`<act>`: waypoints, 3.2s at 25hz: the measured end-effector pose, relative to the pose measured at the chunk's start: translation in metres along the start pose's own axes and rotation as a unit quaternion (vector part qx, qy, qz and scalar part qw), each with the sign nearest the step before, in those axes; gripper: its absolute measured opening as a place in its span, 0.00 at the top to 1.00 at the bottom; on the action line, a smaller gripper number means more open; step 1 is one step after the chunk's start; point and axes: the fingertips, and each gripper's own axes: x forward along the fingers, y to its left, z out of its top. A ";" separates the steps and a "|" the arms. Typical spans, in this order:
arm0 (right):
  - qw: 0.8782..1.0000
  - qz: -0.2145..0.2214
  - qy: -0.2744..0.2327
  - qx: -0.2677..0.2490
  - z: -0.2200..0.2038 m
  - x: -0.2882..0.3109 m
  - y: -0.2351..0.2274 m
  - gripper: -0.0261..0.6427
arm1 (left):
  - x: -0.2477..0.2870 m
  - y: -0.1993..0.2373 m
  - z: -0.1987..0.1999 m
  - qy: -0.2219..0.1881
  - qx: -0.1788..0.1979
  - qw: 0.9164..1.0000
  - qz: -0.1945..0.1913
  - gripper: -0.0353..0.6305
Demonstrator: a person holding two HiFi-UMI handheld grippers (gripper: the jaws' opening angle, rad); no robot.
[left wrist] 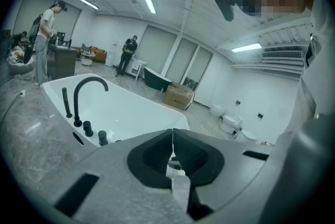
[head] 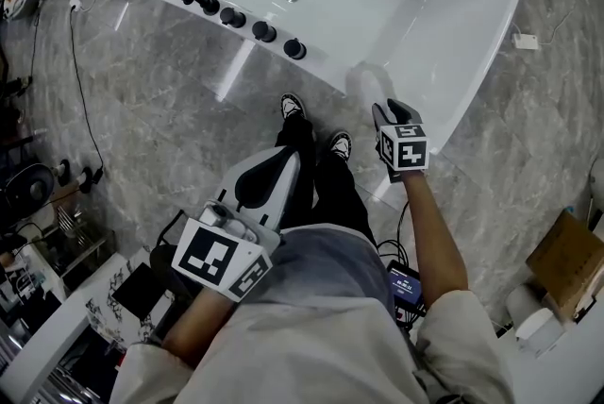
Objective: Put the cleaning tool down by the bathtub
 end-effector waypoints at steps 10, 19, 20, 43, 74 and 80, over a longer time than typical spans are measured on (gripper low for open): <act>0.999 0.015 -0.018 0.033 0.009 -0.023 -0.001 0.82 | 0.003 -0.006 -0.001 -0.003 0.002 1.000 0.000 0.93; 0.998 0.020 -0.053 0.041 0.028 -0.058 0.004 0.86 | 0.001 -0.012 0.000 -0.009 0.001 1.000 -0.003 0.93; 0.997 0.021 -0.057 0.042 0.029 -0.062 0.005 0.87 | 0.000 -0.012 0.000 -0.010 0.001 1.000 -0.003 0.93; 0.987 0.070 -0.140 0.027 0.079 -0.163 0.058 0.90 | -0.007 -0.015 -0.002 -0.025 0.002 1.000 -0.007 0.93; 0.969 0.049 -0.241 0.002 0.140 -0.302 0.085 0.94 | -0.010 -0.039 0.047 -0.076 0.033 0.996 -0.041 0.93; 0.967 0.037 -0.252 -0.007 0.145 -0.314 0.081 0.94 | -0.011 -0.050 0.055 -0.084 0.040 0.994 -0.049 0.93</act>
